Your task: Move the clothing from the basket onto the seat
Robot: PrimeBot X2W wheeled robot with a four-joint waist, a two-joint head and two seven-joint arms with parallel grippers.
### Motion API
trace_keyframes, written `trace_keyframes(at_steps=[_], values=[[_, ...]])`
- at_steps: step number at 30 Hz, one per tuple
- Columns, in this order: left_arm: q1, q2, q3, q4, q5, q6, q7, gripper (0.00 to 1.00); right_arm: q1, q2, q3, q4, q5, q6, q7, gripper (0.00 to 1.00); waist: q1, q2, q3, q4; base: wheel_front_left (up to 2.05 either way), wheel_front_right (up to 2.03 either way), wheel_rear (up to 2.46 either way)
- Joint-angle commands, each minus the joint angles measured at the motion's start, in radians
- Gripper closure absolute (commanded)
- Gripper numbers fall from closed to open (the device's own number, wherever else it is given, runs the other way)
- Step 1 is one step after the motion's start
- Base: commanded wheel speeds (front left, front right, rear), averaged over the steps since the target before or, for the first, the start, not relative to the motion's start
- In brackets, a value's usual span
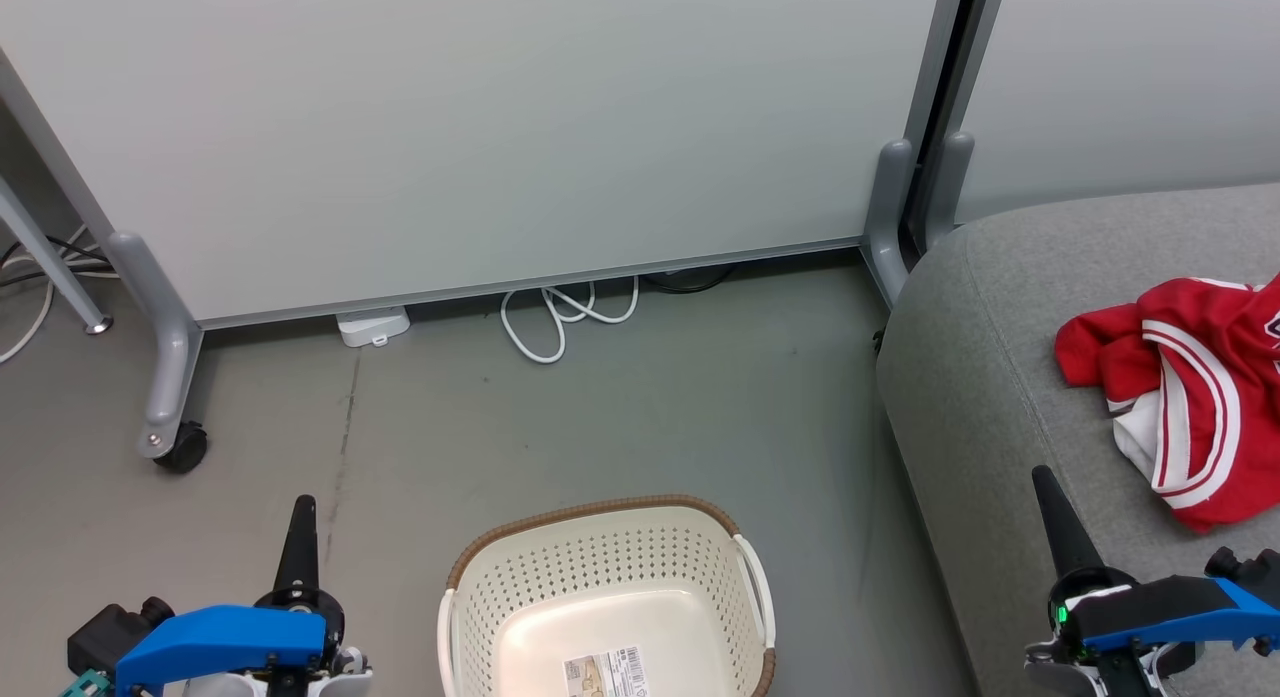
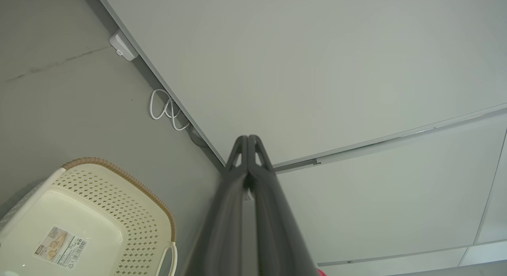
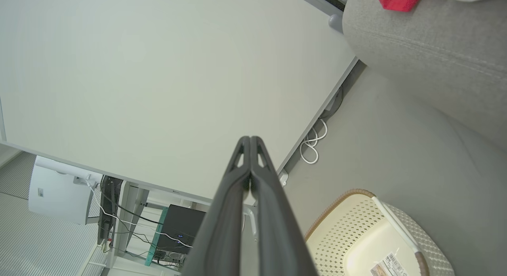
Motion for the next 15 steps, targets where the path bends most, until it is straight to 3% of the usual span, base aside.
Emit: trace_keyframes(at_steps=[1, 15], values=[[-0.024, 0.002, 0.007, -0.015, -0.024, -0.001, 0.006, 1.00, -0.021, 0.001, -0.004, -0.012, 0.027, 0.000, 0.006, 1.00, 0.0000, -0.0001, 0.000, -0.001, 0.00, 0.00, 0.00], [-0.032, -0.002, 0.028, -0.038, -0.146, -0.001, 0.041, 1.00, -0.028, 0.002, -0.014, -0.018, 0.171, 0.000, 0.028, 1.00, 0.0000, -0.0001, 0.002, -0.013, 0.00, 0.00, 0.00]])
